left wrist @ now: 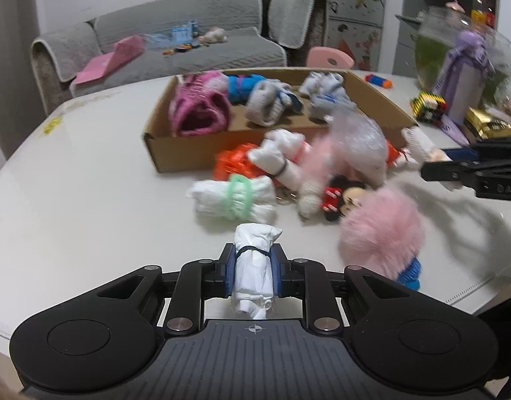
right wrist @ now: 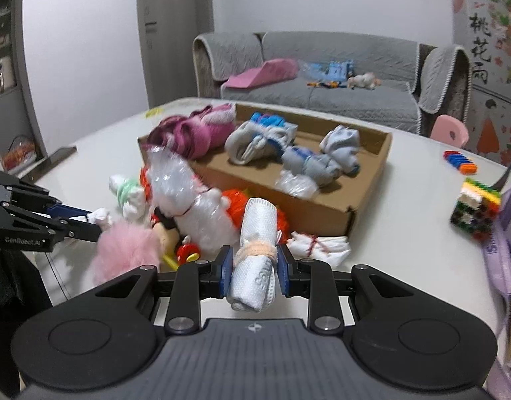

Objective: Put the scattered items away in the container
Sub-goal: 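Grasp the black-banded white sock roll with left while right grasps peach-banded sock roll, then carry both white sock rolls over the box and open both grippers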

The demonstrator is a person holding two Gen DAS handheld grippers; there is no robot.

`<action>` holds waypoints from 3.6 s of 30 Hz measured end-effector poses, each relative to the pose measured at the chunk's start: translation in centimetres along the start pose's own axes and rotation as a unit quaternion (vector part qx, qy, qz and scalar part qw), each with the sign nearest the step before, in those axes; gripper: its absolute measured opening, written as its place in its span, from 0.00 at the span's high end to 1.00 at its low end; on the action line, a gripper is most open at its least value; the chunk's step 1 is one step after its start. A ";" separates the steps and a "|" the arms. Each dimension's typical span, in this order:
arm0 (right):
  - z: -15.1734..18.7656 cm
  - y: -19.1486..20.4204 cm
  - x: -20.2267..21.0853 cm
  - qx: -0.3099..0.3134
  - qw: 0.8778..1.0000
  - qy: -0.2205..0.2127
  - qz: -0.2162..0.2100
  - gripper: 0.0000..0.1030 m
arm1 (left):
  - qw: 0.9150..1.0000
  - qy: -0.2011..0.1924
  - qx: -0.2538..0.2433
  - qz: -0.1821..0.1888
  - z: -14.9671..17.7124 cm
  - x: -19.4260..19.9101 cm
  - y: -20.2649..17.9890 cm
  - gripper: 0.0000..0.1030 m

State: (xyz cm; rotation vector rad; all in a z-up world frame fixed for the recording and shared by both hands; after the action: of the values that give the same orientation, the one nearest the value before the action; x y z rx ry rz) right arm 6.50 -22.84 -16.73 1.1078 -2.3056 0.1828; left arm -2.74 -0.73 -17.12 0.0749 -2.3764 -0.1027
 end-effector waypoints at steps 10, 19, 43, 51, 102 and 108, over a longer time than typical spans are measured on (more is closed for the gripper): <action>-1.3 -1.3 1.5 -0.011 0.999 -0.031 0.007 0.76 | 0.999 -0.028 0.008 -0.021 -3.2 2.4 2.6 0.74; -3.3 -3.1 3.4 -0.034 0.996 -0.080 0.020 0.76 | 0.997 -0.066 0.005 -0.033 -7.9 4.6 4.4 0.74; -11.0 -6.9 -1.3 -0.015 0.994 -0.111 0.015 0.76 | 0.995 -0.063 -0.073 0.026 -18.3 -1.4 -3.7 0.74; -9.5 -6.8 -3.9 -0.007 0.998 -0.058 0.014 0.76 | 0.995 -0.016 -0.091 0.043 -17.6 -6.8 -5.5 0.74; -6.0 -6.6 -7.9 -0.001 0.998 0.047 0.040 0.75 | 0.993 0.077 -0.071 0.048 -13.0 -14.6 -6.1 0.73; -5.8 -6.7 -8.1 0.008 0.997 0.053 0.054 0.76 | 0.994 0.081 -0.061 0.037 -13.1 -14.8 -5.1 0.73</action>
State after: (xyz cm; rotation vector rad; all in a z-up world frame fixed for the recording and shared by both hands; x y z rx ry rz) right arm 18.12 -19.69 -17.11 0.9579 -2.2732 0.2962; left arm 17.18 -5.23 -18.34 -0.0606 -2.2039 -0.1986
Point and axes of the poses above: each gripper's, at about its wrist camera, not at the fingertips, and x roughly against the way its jaws point, y to its left, z to its underside, the point moved 6 cm from there along -x, roughly the way its jaws point, and after that the axes turned 5 degrees about -z, right-handed, at the moved point
